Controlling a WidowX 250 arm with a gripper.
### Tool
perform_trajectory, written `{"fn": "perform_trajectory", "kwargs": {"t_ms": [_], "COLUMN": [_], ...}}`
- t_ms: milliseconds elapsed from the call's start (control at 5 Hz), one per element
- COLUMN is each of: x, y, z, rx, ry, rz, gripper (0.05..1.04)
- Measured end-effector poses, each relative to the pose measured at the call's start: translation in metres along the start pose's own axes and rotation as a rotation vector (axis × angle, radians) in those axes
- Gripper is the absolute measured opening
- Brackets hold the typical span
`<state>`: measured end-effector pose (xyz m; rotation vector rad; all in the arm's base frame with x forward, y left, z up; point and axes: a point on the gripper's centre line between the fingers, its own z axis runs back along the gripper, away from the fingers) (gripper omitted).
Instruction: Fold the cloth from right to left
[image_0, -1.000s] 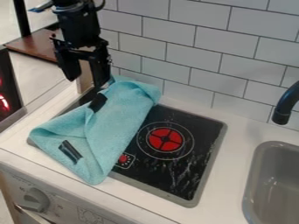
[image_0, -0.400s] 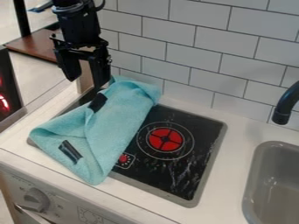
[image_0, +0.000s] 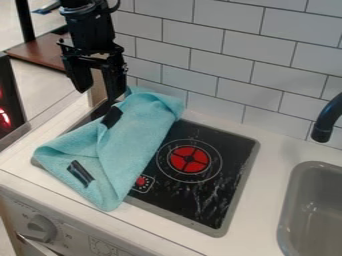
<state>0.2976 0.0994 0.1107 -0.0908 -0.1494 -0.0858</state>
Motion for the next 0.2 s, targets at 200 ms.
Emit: {"fn": "perform_trajectory", "kwargs": {"t_ms": [200], "x": [0.0000], "y": [0.0000], "z": [0.0000], "rx": [0.000], "ry": [0.000], "rz": [0.000], "gripper": [0.999]}}
